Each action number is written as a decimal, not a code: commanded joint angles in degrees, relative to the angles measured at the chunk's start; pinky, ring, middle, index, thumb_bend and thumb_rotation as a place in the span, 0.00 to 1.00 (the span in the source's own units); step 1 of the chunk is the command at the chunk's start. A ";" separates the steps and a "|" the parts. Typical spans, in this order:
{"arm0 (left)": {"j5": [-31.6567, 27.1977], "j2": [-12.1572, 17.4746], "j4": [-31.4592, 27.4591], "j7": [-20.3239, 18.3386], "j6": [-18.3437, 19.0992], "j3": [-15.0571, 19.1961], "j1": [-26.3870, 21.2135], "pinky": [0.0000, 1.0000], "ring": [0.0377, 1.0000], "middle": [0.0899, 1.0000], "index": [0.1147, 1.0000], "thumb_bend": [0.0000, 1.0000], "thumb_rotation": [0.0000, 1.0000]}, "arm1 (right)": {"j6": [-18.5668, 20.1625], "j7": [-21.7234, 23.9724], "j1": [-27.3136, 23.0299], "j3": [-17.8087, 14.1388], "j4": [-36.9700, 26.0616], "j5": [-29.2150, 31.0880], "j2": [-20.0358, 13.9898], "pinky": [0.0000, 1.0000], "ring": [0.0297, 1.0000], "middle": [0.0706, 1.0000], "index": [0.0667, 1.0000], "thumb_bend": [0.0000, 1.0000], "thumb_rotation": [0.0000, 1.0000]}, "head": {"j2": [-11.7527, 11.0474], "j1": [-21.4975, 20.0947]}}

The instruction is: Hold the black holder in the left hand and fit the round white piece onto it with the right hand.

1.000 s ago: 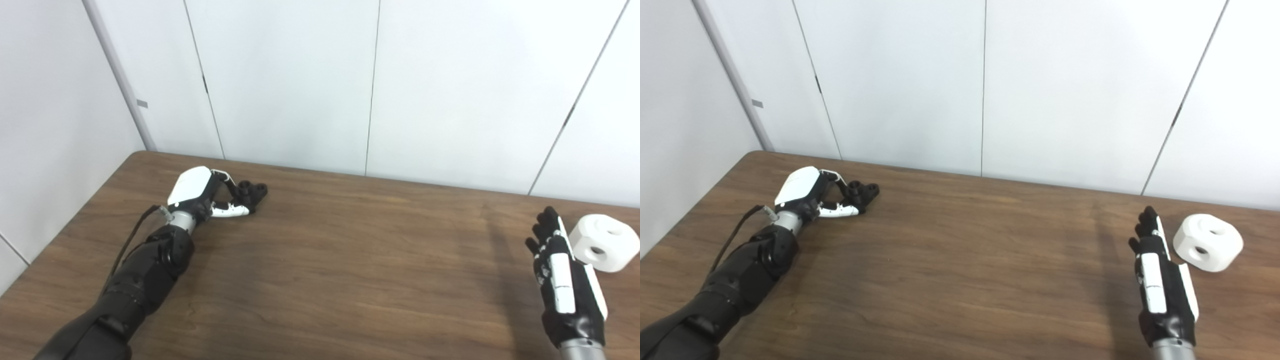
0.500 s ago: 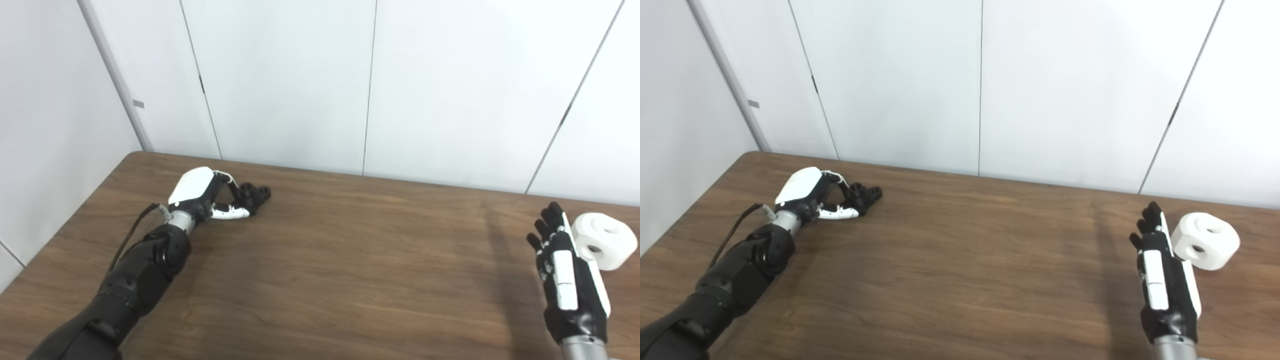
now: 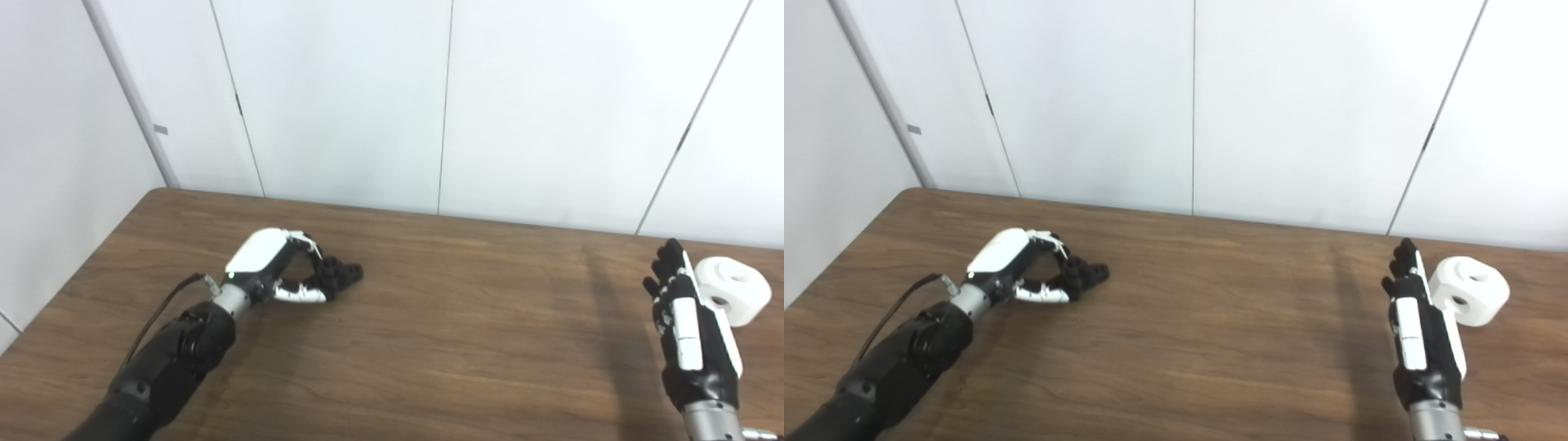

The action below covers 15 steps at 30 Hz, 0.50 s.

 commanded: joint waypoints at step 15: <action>1.77 -3.02 -13.93 -9.29 -4.25 -3.99 6.55 0.93 0.85 0.65 0.42 0.52 0.05 | 0.81 -0.53 -3.68 1.17 -6.08 -1.53 0.24 0.93 0.97 0.98 0.99 0.55 0.95 | 0.54 -8.54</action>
